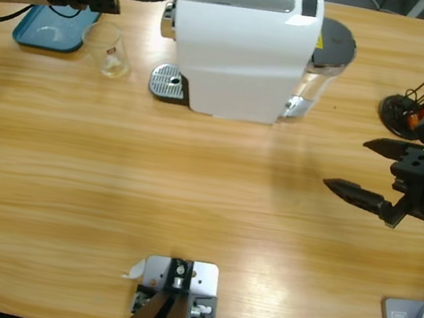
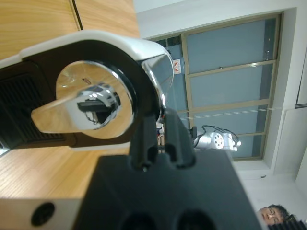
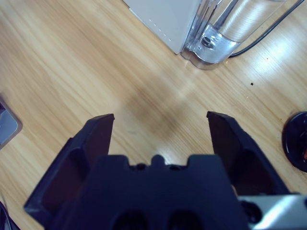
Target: Pour coffee
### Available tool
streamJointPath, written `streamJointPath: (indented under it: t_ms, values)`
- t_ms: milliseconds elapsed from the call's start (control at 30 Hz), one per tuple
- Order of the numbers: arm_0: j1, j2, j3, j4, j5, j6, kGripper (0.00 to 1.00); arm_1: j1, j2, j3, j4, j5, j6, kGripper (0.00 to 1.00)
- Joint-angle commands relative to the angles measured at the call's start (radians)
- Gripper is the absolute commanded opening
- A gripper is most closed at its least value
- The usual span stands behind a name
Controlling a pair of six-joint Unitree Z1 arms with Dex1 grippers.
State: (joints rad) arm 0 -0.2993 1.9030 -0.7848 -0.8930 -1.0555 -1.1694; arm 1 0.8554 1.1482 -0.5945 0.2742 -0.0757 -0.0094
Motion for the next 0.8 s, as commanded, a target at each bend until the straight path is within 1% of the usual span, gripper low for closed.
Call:
streamJointPath:
  t_ms: [33,200,467,767,800]
  values:
    - [0.060,-0.027,0.057,-0.029,-0.037,-0.015,0.000,0.010,-0.006,0.002,0.010,-0.018,0.010,0.803]
    - [0.093,-0.050,0.065,-0.027,-0.046,-0.017,0.000,0.010,-0.007,0.002,0.010,-0.018,0.010,0.803]
    - [0.017,0.027,0.015,-0.032,-0.039,-0.027,0.000,0.010,-0.009,0.002,0.010,-0.019,0.010,0.803]
    - [0.015,0.044,-0.001,-0.030,-0.054,-0.033,0.000,0.010,-0.008,0.002,0.010,-0.019,0.011,0.803]
    - [0.016,0.046,-0.005,-0.030,-0.054,-0.036,0.022,0.010,-0.008,0.002,0.010,-0.019,0.011,0.803]
